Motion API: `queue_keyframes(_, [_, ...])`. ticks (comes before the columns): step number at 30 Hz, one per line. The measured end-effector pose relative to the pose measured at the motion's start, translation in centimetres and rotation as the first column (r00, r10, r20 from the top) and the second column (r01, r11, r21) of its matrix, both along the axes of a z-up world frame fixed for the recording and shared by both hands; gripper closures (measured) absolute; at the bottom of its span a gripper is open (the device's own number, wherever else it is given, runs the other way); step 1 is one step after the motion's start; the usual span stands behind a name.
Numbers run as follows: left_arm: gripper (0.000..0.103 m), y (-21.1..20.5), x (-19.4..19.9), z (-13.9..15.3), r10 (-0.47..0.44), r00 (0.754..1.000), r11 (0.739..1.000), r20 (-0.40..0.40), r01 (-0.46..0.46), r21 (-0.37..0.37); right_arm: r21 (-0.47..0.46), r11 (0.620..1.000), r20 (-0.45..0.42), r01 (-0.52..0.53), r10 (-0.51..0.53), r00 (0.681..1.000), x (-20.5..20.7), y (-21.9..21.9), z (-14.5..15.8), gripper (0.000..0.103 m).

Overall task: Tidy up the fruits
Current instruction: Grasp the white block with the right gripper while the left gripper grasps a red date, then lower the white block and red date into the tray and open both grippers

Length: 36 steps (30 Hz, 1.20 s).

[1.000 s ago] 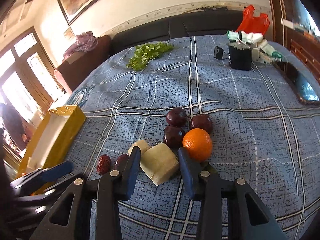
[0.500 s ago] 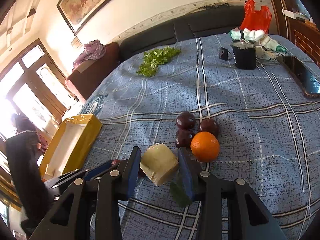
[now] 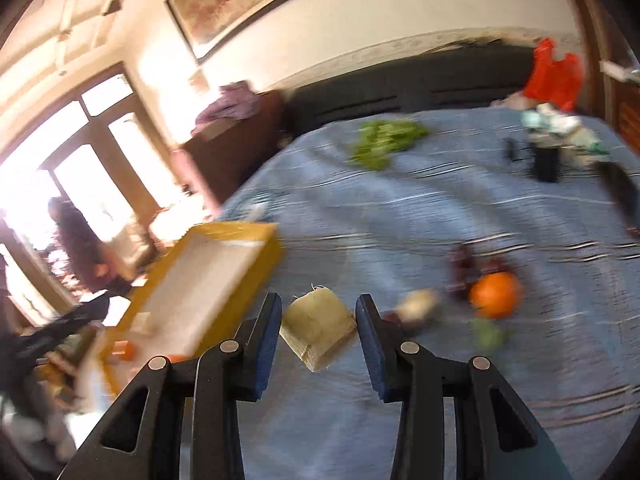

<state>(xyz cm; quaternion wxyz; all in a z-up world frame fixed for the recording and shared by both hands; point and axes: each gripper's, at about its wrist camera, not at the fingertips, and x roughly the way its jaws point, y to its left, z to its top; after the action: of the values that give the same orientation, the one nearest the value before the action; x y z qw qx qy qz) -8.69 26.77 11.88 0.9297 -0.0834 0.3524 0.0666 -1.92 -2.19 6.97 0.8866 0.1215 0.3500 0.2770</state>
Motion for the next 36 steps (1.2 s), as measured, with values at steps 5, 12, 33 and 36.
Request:
queue_keyframes(5, [0.083, 6.4, 0.3, -2.9, 0.101, 0.991, 0.994, -0.087, -0.105, -0.038, 0.021, 0.986, -0.036, -0.166, 0.166, 0.985, -1.4, 7.3, 1.7, 0.060])
queue_keyframes(12, [0.083, 11.0, 1.3, -7.2, 0.133, 0.971, 0.976, -0.197, -0.163, -0.143, -0.034, 0.950, -0.161, -0.312, 0.303, 0.939, -0.8, 17.9, -1.1, 0.060])
queue_keyframes(33, [0.042, 12.4, -3.1, -5.0, 0.186, 0.979, 0.948, -0.088, -0.203, -0.246, -0.167, 0.925, -0.185, -0.342, 0.311, 0.932, -1.5, 23.2, -3.1, 0.058])
queue_keyframes(36, [0.029, 12.0, -4.6, -3.4, 0.208, 0.977, 0.947, -0.047, -0.213, -0.242, -0.173, 0.931, -0.135, -0.322, 0.301, 0.944, -2.0, 21.9, -1.4, 0.057])
